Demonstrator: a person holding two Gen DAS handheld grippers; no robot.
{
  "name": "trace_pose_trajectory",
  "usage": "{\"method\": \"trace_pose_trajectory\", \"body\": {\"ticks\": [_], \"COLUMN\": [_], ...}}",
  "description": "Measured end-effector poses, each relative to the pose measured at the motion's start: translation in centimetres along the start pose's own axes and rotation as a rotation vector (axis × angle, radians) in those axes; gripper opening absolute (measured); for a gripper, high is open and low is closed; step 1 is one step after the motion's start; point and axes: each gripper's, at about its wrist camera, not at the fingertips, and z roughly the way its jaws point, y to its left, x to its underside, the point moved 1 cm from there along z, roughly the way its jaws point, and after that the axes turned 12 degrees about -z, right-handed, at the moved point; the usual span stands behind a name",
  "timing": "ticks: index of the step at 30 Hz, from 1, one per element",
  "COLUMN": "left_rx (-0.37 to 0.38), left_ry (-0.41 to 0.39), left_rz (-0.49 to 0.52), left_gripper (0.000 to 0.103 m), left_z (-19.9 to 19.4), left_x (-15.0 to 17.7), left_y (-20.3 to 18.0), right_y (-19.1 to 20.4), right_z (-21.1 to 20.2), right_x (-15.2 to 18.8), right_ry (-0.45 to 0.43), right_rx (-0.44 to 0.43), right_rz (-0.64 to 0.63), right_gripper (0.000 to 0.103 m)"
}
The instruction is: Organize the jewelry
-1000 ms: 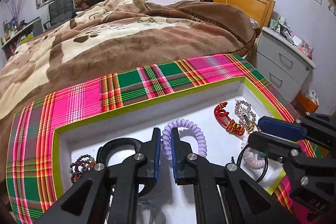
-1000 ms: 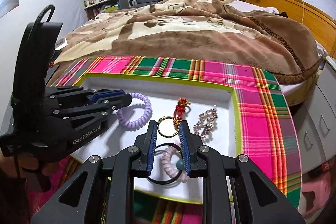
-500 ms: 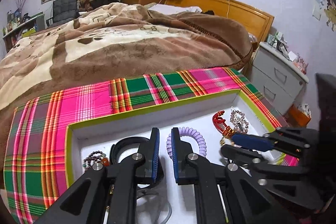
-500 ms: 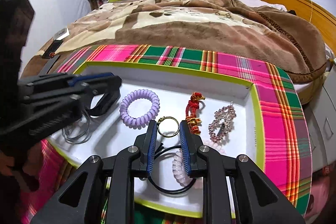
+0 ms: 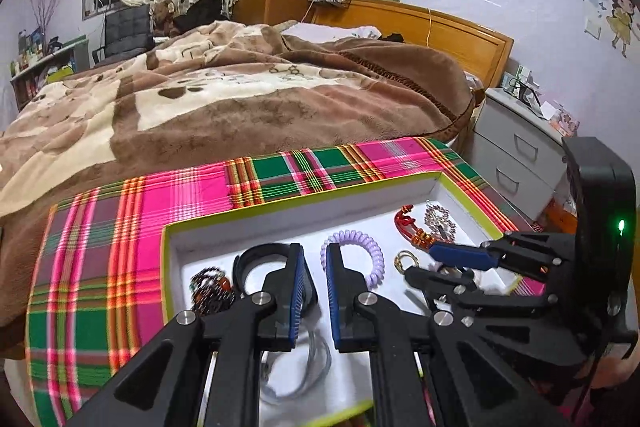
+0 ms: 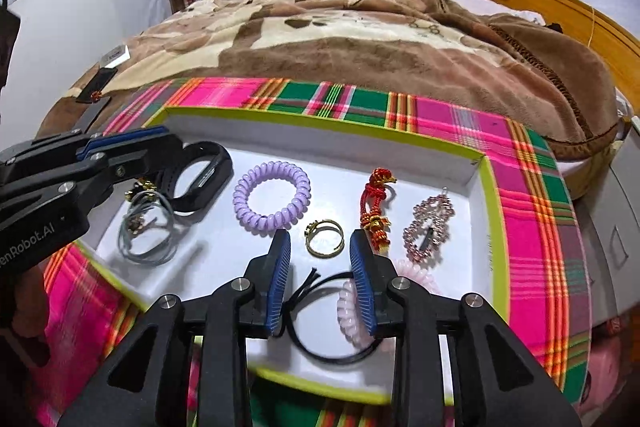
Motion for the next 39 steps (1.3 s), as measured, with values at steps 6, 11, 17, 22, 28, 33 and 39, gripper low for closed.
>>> {"method": "trace_pose_trajectory", "body": {"ticks": [6, 11, 17, 22, 28, 33, 39], "left_rx": [-0.025, -0.052, -0.077, -0.097, -0.109, -0.113, -0.105], "left_ry": [-0.057, -0.098, -0.126, -0.136, -0.154, -0.167, -0.156], "left_rz": [-0.012, -0.034, -0.062, -0.066, -0.045, -0.028, -0.013], "left_gripper": [0.010, 0.010, 0.010, 0.010, 0.010, 0.010, 0.010], "left_z": [-4.4, -8.3, -12.4, -14.9, -17.4, -19.1, -20.4], "left_x": [1.9, 4.6, 8.8, 12.0, 15.0, 16.9, 19.4], "left_y": [0.1, 0.0, -0.2, -0.8, -2.2, -3.0, -3.9], "right_y": [0.8, 2.3, 4.9, 6.9, 8.6, 9.5, 10.6], "right_z": [-4.4, -8.4, -13.2, -15.6, -17.3, -18.7, -20.3], "right_x": [1.1, 3.2, 7.1, 9.8, 12.8, 14.9, 16.8], "right_ry": [-0.072, -0.126, -0.184, -0.199, -0.204, -0.211, -0.233], "right_rx": [0.024, 0.041, 0.048, 0.072, 0.092, 0.101, 0.119], "right_rz": [0.036, 0.052, 0.083, 0.080, 0.094, 0.111, 0.120], "right_gripper": [0.032, 0.033, 0.038, 0.039, 0.039, 0.039, 0.039]}}
